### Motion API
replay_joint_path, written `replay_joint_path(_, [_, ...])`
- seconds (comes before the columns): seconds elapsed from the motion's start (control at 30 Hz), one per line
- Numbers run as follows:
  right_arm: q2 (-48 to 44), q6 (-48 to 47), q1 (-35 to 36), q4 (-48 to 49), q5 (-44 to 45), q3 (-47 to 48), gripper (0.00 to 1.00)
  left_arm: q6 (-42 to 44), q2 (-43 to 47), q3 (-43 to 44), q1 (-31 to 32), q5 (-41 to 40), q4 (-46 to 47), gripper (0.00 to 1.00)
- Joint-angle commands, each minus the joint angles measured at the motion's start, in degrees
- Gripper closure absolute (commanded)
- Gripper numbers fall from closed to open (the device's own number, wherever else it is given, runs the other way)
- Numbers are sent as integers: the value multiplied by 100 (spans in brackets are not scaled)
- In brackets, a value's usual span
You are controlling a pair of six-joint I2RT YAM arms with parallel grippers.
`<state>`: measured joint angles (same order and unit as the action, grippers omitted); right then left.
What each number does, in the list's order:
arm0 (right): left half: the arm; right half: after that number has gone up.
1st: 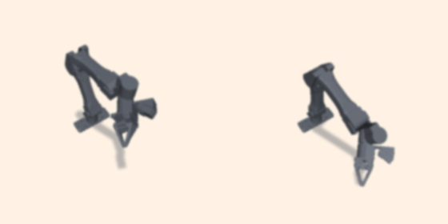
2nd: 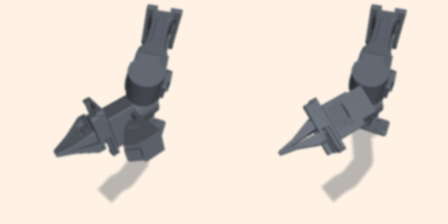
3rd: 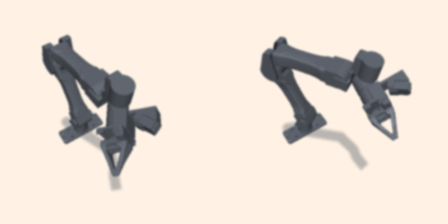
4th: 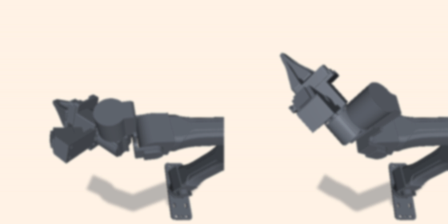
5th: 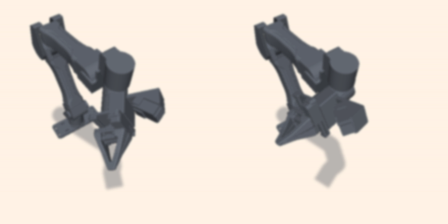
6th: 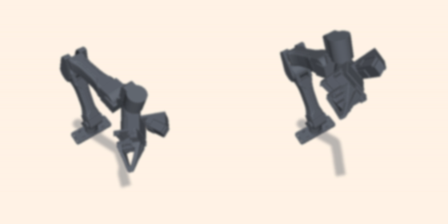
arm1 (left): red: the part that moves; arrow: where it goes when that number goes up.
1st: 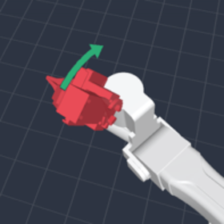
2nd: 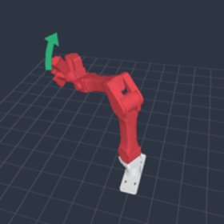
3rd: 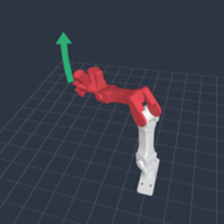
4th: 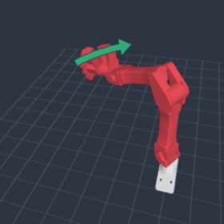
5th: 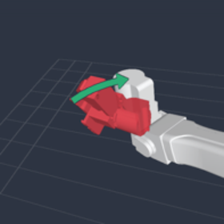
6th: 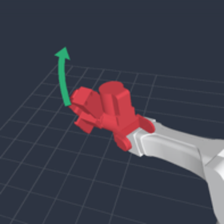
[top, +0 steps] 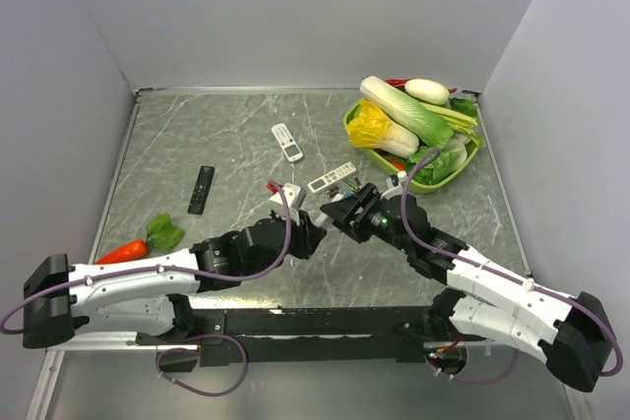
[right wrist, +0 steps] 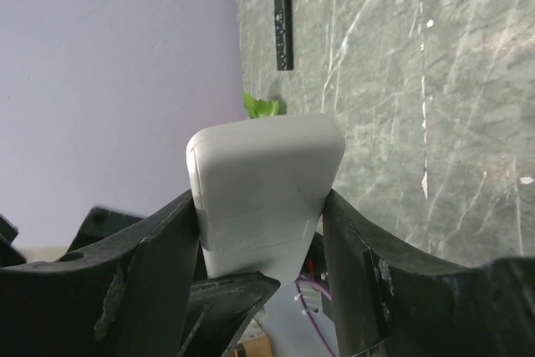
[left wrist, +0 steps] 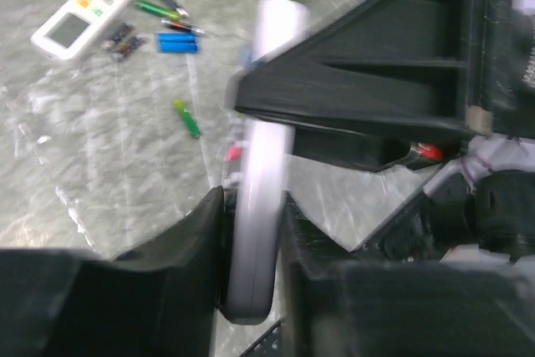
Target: Load the batteries into the remote control
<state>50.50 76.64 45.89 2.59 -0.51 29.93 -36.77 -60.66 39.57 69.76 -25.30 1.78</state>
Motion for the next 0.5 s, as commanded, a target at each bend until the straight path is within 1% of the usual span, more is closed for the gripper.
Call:
replay_joint_path(0.0, [-110, 71, 60, 347, 43, -75, 99, -233, -25, -116, 29, 86, 314, 80])
replay_joint_path(0.03, [-145, 18, 61, 356, 164, -110, 95, -364, 2, -142, 29, 121, 305, 85])
replay_joint_path(0.07, [-181, -17, 61, 374, 192, -145, 91, -435, 19, -186, 29, 139, 305, 92])
replay_joint_path(0.1, [-259, -70, 61, 383, 235, -198, 79, -505, 28, -204, 38, 148, 279, 95])
replay_joint_path(0.13, [-312, -201, 61, 391, 262, -224, 68, -680, 20, -222, 38, 139, 253, 98])
replay_joint_path(0.17, [-356, -298, 61, 391, 280, -260, 58, -795, 20, -231, 21, 139, 192, 99])
replay_joint_path(0.2, [-478, -395, 52, 374, 315, -277, 39, -883, 2, -248, 20, 174, 156, 99])
replay_joint_path(0.27, [-628, -868, 61, 216, 446, -278, 21, -1182, -24, -309, -14, 420, 121, 99])
replay_joint_path(0.3, [-803, -1070, 61, 137, 525, -243, 7, -1305, -33, -345, -32, 542, 112, 99])
replay_joint_path(0.33, [-901, -1577, 61, -38, 683, -225, 2, -1567, -51, -423, -111, 779, 77, 99])
replay_joint_path(0.37, [-1076, -1852, 52, -126, 771, -181, 0, -1709, -68, -459, -172, 955, 51, 99])
replay_joint_path(0.4, [-1164, -2403, 60, -232, 850, -155, 0, -1849, -86, -494, -251, 1113, 24, 99])
replay_joint_path(0.43, [-1235, -2687, 61, -459, 982, -146, 0, -2147, -129, -590, -391, 1254, -19, 99])
replay_joint_path(0.47, [-1384, -2968, 61, -548, 1009, -128, 0, -2254, -156, -643, -480, 1647, -20, 99])
